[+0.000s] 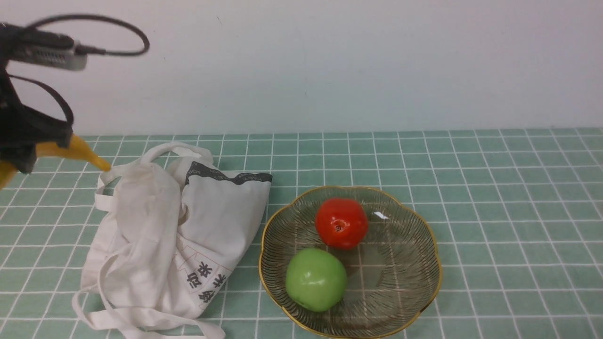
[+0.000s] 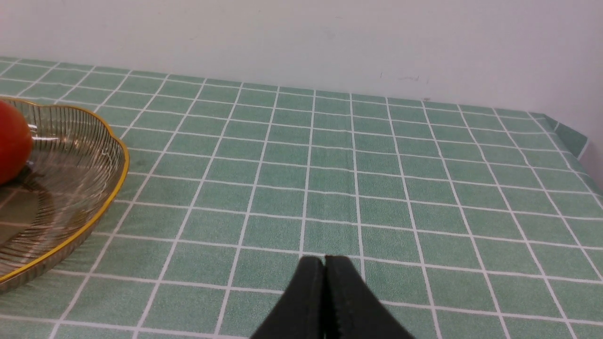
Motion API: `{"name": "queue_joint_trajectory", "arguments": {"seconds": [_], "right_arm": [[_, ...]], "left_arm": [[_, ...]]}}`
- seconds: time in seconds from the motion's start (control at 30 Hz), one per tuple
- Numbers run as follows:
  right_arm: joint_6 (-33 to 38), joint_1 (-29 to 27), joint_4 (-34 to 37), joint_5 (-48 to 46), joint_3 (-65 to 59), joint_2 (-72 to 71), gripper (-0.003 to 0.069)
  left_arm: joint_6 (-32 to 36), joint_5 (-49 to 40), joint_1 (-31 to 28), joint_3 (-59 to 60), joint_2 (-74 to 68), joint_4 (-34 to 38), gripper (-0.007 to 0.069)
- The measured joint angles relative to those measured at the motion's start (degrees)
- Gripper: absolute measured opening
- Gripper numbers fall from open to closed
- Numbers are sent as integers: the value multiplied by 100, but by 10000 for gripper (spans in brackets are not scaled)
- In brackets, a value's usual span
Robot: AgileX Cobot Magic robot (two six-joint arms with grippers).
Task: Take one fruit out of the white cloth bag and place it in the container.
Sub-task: 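Place the banana on the plate with the left gripper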
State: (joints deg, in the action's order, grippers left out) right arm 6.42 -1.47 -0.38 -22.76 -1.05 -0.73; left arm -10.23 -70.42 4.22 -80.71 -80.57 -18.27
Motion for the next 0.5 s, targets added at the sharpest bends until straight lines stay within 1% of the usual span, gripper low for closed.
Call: {"name": "queue_joint_trajectory", "arguments": {"seconds": [0.07, 0.17, 0.23, 0.27, 0.37, 0.43, 0.47, 0.5], "right_arm": [[0, 0, 0, 0, 0, 0, -15], [0, 0, 0, 0, 0, 0, -15], [0, 0, 0, 0, 0, 0, -15], [0, 0, 0, 0, 0, 0, -15], [0, 0, 0, 0, 0, 0, -15], [0, 0, 0, 0, 0, 0, -15], [0, 0, 0, 0, 0, 0, -15], [0, 0, 0, 0, 0, 0, -15]], "left_arm": [[112, 39, 73, -76, 241, 196, 324], [485, 329, 397, -131, 621, 1065, 324], [985, 506, 742, -150, 700, 1752, 324], [1318, 570, 1035, -156, 672, 2207, 324], [1822, 663, 1743, -156, 403, 2962, 324], [1925, 775, 2261, -156, 53, 3258, 324], [1938, 823, 2438, -156, -67, 3309, 324], [1937, 835, 2480, -156, -153, 3310, 324]]}}
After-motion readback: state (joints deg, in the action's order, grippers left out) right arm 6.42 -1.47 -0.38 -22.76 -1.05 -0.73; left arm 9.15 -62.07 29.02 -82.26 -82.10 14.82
